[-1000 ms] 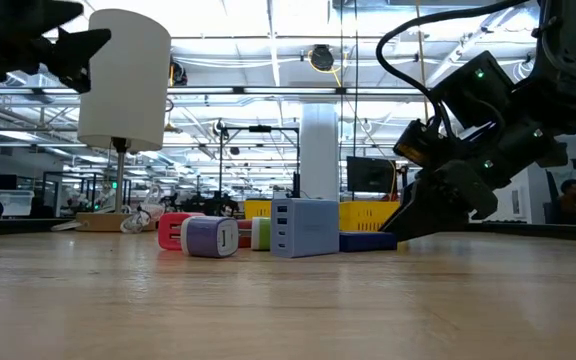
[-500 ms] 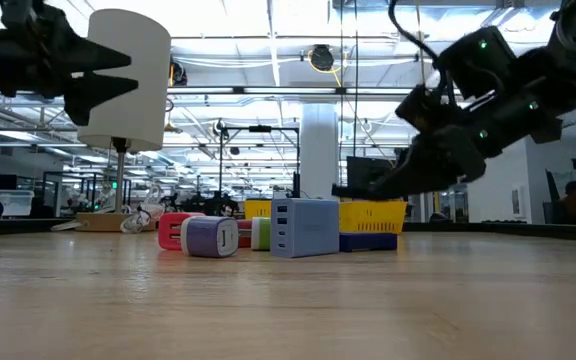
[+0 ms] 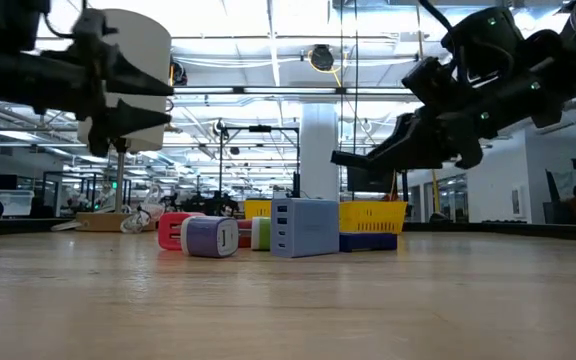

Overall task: Pick & Place Office items
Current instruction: Put the black digital clock into the left yellow bin

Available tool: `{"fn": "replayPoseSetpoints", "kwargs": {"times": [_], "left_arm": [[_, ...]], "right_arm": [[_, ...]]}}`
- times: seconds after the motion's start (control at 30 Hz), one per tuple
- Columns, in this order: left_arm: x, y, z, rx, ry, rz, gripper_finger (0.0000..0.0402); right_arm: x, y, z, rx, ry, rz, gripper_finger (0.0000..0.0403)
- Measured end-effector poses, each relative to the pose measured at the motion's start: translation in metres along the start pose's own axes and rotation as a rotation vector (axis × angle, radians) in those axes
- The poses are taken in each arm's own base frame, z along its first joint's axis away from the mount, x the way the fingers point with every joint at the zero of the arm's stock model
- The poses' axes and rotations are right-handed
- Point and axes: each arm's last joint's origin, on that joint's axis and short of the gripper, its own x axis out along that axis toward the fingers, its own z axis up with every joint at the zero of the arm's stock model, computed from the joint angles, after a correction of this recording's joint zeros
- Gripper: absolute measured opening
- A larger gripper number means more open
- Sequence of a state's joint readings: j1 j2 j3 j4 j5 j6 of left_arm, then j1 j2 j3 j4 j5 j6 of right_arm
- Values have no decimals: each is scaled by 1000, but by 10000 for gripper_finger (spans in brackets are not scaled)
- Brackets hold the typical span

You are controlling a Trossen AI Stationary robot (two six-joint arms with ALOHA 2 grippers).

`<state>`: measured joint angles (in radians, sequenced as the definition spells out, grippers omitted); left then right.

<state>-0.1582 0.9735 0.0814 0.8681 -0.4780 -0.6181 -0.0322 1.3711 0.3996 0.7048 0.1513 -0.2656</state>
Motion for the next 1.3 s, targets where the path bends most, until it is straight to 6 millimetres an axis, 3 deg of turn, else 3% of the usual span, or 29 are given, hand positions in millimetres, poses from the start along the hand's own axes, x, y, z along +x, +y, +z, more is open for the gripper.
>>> {"fn": "replayPoseSetpoints", "kwargs": {"times": [0.23, 0.5, 0.7, 0.87, 1.03, 1.3], "left_arm": [[50, -23, 1, -77, 134, -38, 217], [130, -39, -2, -59, 270, 102, 287], [173, -44, -8, -80, 338, 41, 315], [195, -47, -15, -82, 355, 27, 313], [212, -47, -19, -54, 350, 29, 305], [221, -39, -14, -70, 331, 46, 297]], "right_arm": [[0, -1, 0, -35, 9, -29, 167], [-2, 8, 3, -98, -1, -16, 158], [-4, 15, 5, -161, 21, -105, 168], [-5, 18, 8, -166, -7, -100, 155], [-5, 19, 9, -167, -11, -95, 166], [-5, 19, 8, -150, -5, -93, 157]]}}
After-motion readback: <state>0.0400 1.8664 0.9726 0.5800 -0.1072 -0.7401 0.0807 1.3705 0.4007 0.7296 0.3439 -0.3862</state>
